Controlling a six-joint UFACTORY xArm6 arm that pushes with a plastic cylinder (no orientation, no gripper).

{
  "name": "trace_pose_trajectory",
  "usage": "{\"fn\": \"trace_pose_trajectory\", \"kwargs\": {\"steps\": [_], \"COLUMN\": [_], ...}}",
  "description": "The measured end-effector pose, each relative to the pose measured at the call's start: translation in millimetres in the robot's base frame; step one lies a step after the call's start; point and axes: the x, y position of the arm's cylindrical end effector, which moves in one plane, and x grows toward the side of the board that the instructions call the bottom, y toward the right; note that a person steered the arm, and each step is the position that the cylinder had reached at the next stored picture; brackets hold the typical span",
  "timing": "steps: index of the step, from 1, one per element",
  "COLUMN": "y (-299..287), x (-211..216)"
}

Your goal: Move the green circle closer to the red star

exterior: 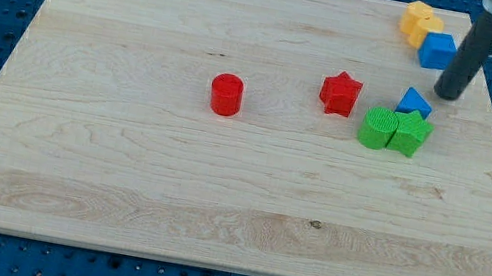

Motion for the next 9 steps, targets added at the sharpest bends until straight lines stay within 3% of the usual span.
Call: {"fn": "trace_pose_trajectory", "kwargs": {"steps": [2, 3, 4, 9], "y": [2, -24, -71, -95], "x": [89, 132, 139, 41]}}
